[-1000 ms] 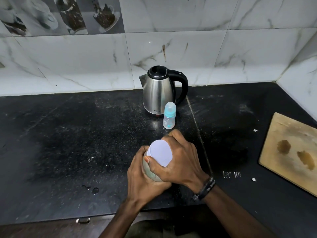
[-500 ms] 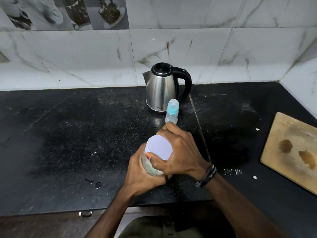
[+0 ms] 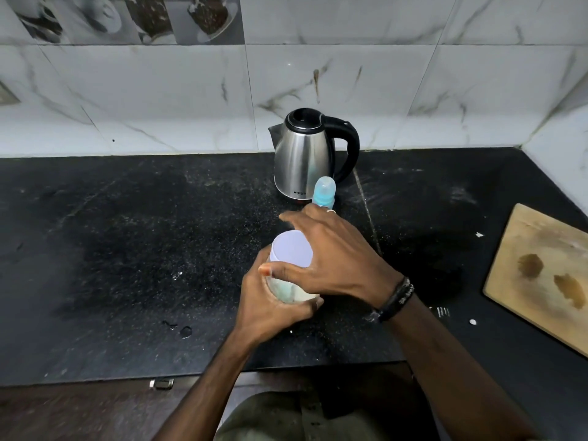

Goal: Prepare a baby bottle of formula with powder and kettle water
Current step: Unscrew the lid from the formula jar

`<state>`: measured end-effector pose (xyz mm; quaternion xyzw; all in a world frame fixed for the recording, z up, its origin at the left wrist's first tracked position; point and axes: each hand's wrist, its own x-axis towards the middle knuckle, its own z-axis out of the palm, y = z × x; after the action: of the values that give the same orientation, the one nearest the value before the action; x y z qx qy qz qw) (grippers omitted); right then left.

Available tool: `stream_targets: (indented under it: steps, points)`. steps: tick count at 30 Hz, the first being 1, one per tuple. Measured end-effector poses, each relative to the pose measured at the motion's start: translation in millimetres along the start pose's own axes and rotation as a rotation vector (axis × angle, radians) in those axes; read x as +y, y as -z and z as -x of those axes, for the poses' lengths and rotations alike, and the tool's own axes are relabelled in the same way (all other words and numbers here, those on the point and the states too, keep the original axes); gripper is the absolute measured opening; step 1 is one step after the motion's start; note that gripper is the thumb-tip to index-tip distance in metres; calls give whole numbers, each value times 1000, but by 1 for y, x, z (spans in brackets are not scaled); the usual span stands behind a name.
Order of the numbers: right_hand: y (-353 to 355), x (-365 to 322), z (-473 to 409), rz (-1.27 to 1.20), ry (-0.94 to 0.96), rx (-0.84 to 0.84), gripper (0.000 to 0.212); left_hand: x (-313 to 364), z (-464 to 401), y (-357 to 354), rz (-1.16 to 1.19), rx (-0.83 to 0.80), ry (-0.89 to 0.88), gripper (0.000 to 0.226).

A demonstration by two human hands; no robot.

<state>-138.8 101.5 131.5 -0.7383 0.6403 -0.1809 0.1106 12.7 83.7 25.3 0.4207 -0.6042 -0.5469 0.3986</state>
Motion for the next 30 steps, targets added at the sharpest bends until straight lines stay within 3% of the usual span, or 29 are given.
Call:
stream_targets:
  steps: [3, 6, 10, 14, 18, 22, 27, 30]
  points:
    - [4, 6, -1, -243, 126, -112, 73, -3, 4, 1, 13, 13, -2, 98]
    - [9, 2, 3, -280, 141, -156, 82, -8, 3, 3, -7, 40, -11, 97]
    - [10, -13, 4, 181, -82, -65, 105, -13, -1, 4, -7, 58, 0, 88]
    - [8, -22, 2, 360, -101, -54, 96, -11, -1, 6, 33, 39, 16, 88]
    - [7, -14, 0, 169, 49, -140, 61, -12, 1, 7, 61, 16, 11, 90]
    - [15, -13, 2, -59, 150, -335, 82, -15, 4, 9, 63, 19, 2, 92]
    - [10, -31, 4, 396, -68, -159, 94, -16, 6, 10, 22, 9, -4, 90]
    - [4, -37, 3, 470, -49, -85, 80, -12, 9, 10, 21, 23, -7, 85]
